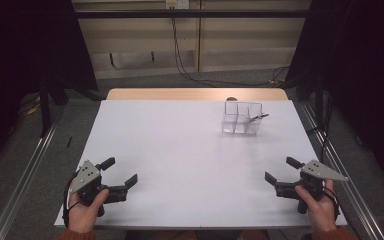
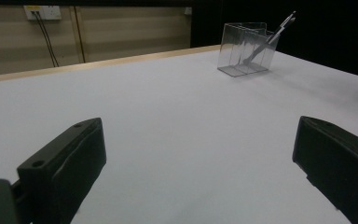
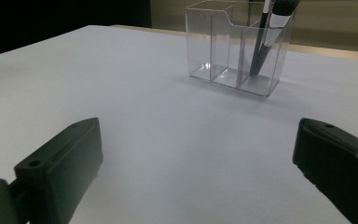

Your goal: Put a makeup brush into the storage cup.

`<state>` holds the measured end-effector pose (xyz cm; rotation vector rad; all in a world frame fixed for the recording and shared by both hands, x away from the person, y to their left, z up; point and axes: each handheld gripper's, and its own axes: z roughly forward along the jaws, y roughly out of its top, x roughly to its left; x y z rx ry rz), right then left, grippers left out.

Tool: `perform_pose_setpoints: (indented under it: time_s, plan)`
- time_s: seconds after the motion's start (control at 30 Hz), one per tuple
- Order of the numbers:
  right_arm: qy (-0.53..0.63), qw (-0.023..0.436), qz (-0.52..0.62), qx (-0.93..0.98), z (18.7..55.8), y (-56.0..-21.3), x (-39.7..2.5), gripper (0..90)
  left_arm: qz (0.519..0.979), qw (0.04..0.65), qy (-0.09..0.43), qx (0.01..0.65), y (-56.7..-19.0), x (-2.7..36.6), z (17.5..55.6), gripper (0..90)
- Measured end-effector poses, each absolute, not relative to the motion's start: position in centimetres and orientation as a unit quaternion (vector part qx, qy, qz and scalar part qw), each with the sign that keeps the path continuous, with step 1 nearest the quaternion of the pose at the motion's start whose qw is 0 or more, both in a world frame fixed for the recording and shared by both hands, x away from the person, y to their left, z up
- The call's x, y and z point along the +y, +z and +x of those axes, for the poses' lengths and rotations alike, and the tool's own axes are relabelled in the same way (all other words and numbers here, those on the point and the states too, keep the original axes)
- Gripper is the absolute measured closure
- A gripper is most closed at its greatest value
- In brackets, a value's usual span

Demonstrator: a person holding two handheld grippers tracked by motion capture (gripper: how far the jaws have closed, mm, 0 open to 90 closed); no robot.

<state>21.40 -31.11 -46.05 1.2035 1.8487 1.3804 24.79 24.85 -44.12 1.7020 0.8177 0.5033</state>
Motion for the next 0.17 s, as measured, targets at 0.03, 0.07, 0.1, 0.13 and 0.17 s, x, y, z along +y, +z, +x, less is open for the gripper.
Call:
perform_pose_setpoints:
  time_s: [0.03,0.07,0.1,0.13,0.17]
  plan:
    - [0.511,0.267,0.445,0.685,21.38,-46.03,-31.05,1.4,0.722,0.559,0.214,0.347,-44.12,24.85,24.78,2.6]
    - [0.512,0.267,0.444,0.685,21.37,-46.03,-31.02,1.4,0.722,0.56,0.213,0.347,-44.15,24.86,24.8,2.6]
    - [0.511,0.268,0.443,0.686,21.4,-46.03,-31.02,1.4,0.721,0.56,0.213,0.349,-44.16,24.87,24.81,2.6]
    - [0.511,0.267,0.445,0.685,21.41,-46.04,-31.02,1.4,0.721,0.559,0.213,0.35,-44.18,24.88,24.82,2.6]
    - [0.511,0.267,0.445,0.685,21.44,-46.05,-31.05,1.4,0.72,0.56,0.212,0.351,-44.2,24.88,24.82,2.6]
